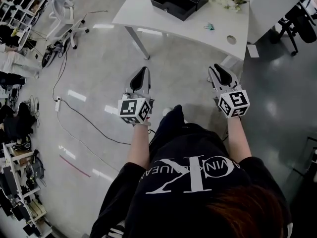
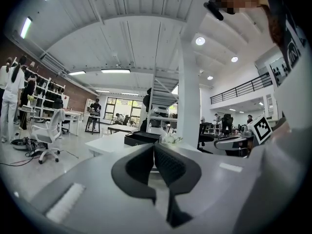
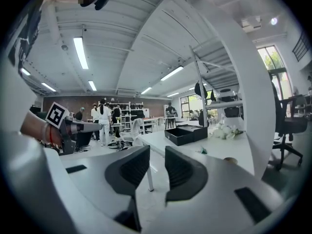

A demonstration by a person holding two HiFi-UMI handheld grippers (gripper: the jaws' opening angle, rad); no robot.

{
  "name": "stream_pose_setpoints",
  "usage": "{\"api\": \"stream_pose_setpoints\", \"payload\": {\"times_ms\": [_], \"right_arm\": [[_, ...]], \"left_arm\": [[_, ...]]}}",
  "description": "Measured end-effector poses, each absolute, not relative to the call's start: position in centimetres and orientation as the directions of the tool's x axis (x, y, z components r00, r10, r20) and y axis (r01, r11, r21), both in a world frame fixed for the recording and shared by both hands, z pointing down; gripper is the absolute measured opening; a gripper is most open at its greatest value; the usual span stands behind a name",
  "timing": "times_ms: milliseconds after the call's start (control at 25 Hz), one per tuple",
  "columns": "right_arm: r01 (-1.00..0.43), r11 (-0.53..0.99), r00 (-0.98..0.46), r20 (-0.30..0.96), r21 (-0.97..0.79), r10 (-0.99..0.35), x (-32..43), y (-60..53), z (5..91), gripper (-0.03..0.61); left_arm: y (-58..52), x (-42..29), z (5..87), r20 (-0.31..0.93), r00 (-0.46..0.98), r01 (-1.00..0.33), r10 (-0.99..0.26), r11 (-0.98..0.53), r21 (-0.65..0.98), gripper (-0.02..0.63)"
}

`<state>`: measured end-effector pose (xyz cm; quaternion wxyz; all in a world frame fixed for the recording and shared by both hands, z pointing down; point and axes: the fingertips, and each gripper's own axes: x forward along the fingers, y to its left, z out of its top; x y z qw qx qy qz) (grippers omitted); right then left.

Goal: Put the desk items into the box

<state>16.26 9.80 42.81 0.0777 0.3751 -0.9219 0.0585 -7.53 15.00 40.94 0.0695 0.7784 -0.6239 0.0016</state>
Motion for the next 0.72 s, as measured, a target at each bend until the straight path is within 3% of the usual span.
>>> {"api": "stream_pose_setpoints", "payload": {"times_ms": [720], "right_arm": [[-0.735,0.677,-0.665,0.246,-0.047,-0.705,15.7,-0.7,43.9,0.061]], "left_arm": [[2.3,-6.2,42.0,0.129,0.329,-0.942,-0.936,-0.315,0.117,0.014]]}}
